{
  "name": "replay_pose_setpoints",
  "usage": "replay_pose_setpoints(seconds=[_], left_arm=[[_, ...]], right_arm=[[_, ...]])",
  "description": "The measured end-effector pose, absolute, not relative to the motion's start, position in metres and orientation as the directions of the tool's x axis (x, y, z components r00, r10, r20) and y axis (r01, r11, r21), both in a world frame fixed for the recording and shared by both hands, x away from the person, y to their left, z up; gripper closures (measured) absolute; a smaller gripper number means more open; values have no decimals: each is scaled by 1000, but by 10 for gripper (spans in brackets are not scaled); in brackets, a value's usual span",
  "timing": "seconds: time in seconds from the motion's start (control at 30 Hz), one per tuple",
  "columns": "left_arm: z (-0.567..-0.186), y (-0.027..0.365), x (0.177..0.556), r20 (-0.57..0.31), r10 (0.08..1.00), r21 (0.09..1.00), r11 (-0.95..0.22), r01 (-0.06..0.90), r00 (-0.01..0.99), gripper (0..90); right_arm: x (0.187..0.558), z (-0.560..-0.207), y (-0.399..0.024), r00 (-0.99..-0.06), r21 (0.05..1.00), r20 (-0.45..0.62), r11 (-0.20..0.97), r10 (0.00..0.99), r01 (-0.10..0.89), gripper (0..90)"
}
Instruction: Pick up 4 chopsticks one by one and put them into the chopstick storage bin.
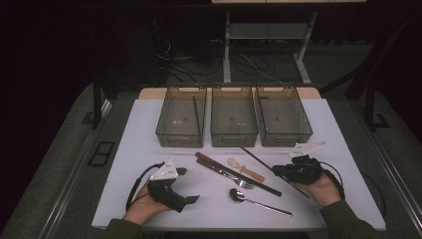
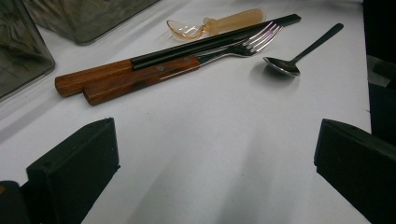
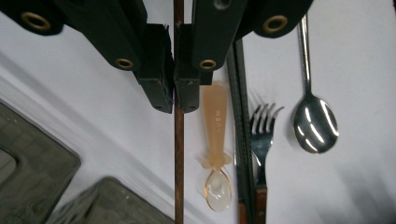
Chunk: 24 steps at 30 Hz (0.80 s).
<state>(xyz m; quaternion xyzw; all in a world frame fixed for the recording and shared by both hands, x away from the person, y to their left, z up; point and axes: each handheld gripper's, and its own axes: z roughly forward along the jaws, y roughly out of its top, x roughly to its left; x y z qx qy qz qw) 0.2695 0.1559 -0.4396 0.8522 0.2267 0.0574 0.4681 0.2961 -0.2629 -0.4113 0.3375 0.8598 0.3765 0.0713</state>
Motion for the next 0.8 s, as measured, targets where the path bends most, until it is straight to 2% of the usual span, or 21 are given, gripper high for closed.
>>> replay_pose_setpoints(seconds=[0.8], left_arm=[[-439, 156, 270, -120, 437, 823, -459, 336, 891, 0]], right_arm=[[315, -392, -242, -776, 775, 163, 408, 609, 483, 858]])
